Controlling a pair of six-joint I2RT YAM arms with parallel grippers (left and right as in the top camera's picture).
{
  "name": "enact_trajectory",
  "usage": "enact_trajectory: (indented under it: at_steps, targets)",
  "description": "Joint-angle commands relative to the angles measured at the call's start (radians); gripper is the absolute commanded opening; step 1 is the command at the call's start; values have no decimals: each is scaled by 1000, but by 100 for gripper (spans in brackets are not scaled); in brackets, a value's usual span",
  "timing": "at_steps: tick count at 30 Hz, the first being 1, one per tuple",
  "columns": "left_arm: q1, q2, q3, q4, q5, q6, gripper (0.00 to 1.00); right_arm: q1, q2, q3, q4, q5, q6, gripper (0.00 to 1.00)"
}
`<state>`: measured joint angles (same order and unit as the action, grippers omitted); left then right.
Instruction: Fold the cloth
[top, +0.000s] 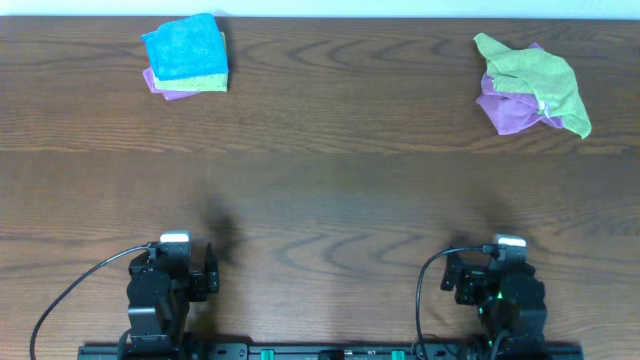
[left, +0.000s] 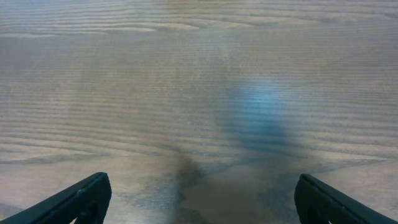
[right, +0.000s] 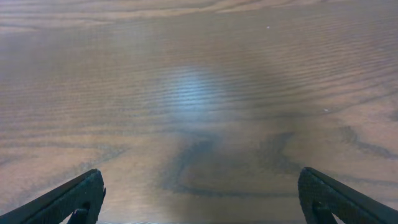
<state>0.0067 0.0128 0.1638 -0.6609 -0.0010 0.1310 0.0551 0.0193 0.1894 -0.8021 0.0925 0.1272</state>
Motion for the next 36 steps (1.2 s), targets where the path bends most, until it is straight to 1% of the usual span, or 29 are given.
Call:
enact_trajectory:
  at_steps: [1,8,36]
  targets:
    - [6,-9,-7,-11,-9,-8,95,-10,-14,-14,6,-18,-40,99]
    - [6,-9,-7,-11,-9,-8,96,-8,-14,-14,2,-72,-144,99]
    - [6,-9,-7,-11,-9,-8,95,-9,-14,-13,3,-71,-143,99]
